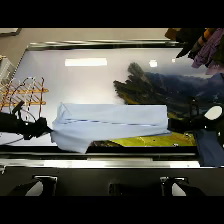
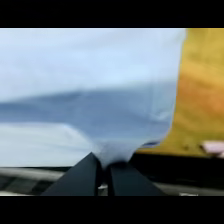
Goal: Fold the clothes and pants, and hang the long-sleeved shirts on hangers.
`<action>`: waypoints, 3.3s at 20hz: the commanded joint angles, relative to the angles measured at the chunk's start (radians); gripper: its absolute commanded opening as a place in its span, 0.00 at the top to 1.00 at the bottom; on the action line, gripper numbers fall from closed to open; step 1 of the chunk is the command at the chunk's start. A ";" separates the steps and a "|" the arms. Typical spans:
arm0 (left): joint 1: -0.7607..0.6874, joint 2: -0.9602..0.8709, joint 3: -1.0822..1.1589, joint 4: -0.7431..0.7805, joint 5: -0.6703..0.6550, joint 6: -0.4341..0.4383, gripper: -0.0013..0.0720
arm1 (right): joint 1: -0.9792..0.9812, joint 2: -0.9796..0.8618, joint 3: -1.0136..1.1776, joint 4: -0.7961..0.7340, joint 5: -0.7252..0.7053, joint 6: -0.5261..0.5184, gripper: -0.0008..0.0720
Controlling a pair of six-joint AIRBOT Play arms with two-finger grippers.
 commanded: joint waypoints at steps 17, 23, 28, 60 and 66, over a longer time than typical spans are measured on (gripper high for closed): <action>-0.137 -0.725 0.792 -0.015 -0.042 -0.099 0.96 | 0.060 -0.491 0.513 -0.036 -0.116 0.033 0.94; -0.164 -0.830 0.810 -0.014 -0.047 -0.094 0.96 | 0.060 -0.573 0.514 -0.008 -0.138 0.058 0.94; -0.177 -0.848 0.810 -0.006 -0.050 -0.095 0.80 | 0.042 -0.587 0.559 -0.010 -0.041 0.110 0.51; -0.172 -0.523 0.816 0.208 0.036 -0.091 0.27 | -0.112 -0.826 0.660 0.118 0.162 -0.011 0.30; -0.173 -0.523 0.816 0.206 0.037 -0.091 0.27 | -0.111 -0.825 0.660 0.114 0.150 -0.010 0.94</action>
